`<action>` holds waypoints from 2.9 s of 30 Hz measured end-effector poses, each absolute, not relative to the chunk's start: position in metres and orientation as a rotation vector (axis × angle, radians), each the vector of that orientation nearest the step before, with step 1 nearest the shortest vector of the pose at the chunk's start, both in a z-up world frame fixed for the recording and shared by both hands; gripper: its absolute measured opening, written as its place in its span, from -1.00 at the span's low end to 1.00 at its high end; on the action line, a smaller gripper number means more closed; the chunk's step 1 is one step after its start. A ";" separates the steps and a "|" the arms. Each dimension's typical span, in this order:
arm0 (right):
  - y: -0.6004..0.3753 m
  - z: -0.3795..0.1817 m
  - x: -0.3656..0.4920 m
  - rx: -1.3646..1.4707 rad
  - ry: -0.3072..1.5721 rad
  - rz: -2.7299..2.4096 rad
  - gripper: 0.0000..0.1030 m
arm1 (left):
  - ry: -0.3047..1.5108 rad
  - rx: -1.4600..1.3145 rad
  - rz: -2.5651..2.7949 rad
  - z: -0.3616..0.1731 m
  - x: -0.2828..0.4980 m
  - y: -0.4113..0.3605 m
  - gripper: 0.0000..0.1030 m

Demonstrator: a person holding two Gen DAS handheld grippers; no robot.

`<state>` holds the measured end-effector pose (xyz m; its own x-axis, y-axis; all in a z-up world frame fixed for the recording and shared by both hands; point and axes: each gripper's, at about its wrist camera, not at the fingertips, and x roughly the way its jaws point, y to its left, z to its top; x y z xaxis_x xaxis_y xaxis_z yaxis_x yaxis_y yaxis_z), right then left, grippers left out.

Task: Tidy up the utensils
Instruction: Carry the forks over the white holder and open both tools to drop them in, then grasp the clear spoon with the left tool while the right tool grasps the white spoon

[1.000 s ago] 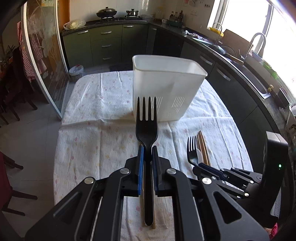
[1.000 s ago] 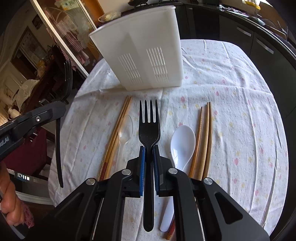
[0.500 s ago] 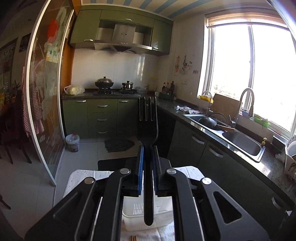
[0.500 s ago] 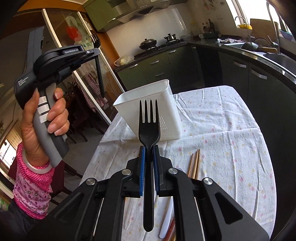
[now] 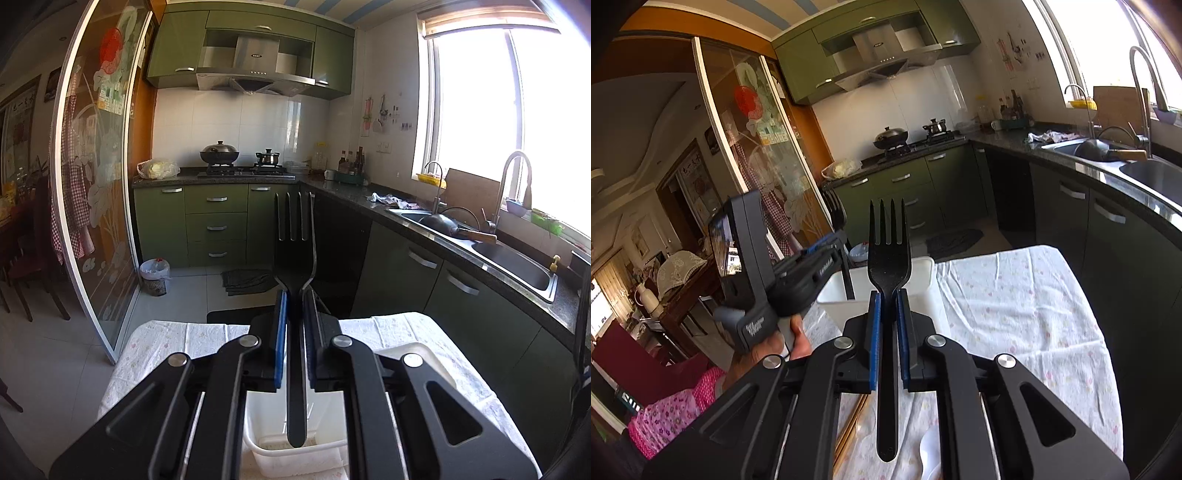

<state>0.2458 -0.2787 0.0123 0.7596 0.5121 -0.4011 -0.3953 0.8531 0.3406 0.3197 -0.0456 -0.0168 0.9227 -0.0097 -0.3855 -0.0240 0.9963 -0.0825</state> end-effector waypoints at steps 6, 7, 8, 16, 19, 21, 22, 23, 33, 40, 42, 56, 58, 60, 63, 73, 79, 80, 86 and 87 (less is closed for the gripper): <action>-0.246 0.035 0.301 0.221 0.409 0.468 -0.82 | 0.429 -0.127 -0.009 -0.018 0.311 -0.030 -0.71; -0.241 0.037 0.312 0.222 0.395 0.463 -0.82 | 0.430 -0.127 -0.012 -0.017 0.307 -0.028 -0.71; -0.237 0.037 0.321 0.218 0.377 0.452 -0.82 | 0.431 -0.129 -0.015 -0.016 0.303 -0.026 -0.70; -0.205 0.014 0.380 0.186 0.374 0.400 -0.81 | 0.462 -0.129 -0.047 -0.014 0.269 -0.019 -0.66; -0.199 -0.002 0.379 0.156 0.369 0.389 -0.81 | 0.484 -0.133 -0.059 -0.016 0.259 -0.018 -0.65; -0.197 -0.013 0.373 0.138 0.366 0.390 -0.81 | 0.497 -0.138 -0.067 -0.017 0.253 -0.019 -0.64; -0.196 -0.017 0.370 0.131 0.365 0.390 -0.81 | 0.505 -0.140 -0.071 -0.017 0.251 -0.019 -0.64; -0.198 -0.024 0.365 0.127 0.365 0.390 -0.81 | 0.514 -0.139 -0.073 -0.017 0.249 -0.021 -0.63; -0.239 -0.043 0.304 0.147 0.367 0.380 -0.59 | 0.744 -0.119 -0.121 -0.045 0.229 -0.037 -0.52; -0.287 -0.060 0.248 0.187 0.446 0.379 -0.45 | 1.093 -0.131 -0.113 -0.105 0.215 -0.057 -0.52; -0.299 -0.065 0.239 0.200 0.467 0.375 -0.45 | 1.162 -0.124 -0.087 -0.120 0.214 -0.062 -0.52; -0.322 -0.062 0.219 0.238 0.509 0.391 -0.38 | 1.321 -0.118 -0.027 -0.159 0.218 -0.082 -0.52; -0.323 -0.062 0.218 0.244 0.510 0.397 -0.38 | 1.327 -0.119 -0.028 -0.162 0.220 -0.083 -0.52; -0.323 -0.061 0.216 0.244 0.514 0.400 -0.38 | 1.319 -0.119 -0.026 -0.162 0.222 -0.083 -0.52; -0.320 -0.063 0.216 0.239 0.546 0.408 -0.38 | 1.315 -0.100 -0.024 -0.162 0.225 -0.085 -0.79; -0.283 -0.121 0.200 0.080 0.940 0.497 -0.26 | 1.256 -0.082 -0.034 -0.151 0.221 -0.079 -0.83; -0.255 -0.165 0.186 -0.041 1.040 0.460 -0.42 | 1.157 -0.061 -0.047 -0.126 0.209 -0.074 -0.83; -0.254 -0.170 0.186 -0.039 1.051 0.454 -0.44 | 1.148 -0.058 -0.051 -0.124 0.208 -0.074 -0.83; -0.247 -0.179 0.196 -0.031 1.079 0.448 -0.49 | 1.136 -0.058 -0.080 -0.122 0.208 -0.078 -0.82; -0.245 -0.180 0.198 -0.038 1.084 0.444 -0.49 | 1.132 -0.056 -0.083 -0.121 0.206 -0.078 -0.82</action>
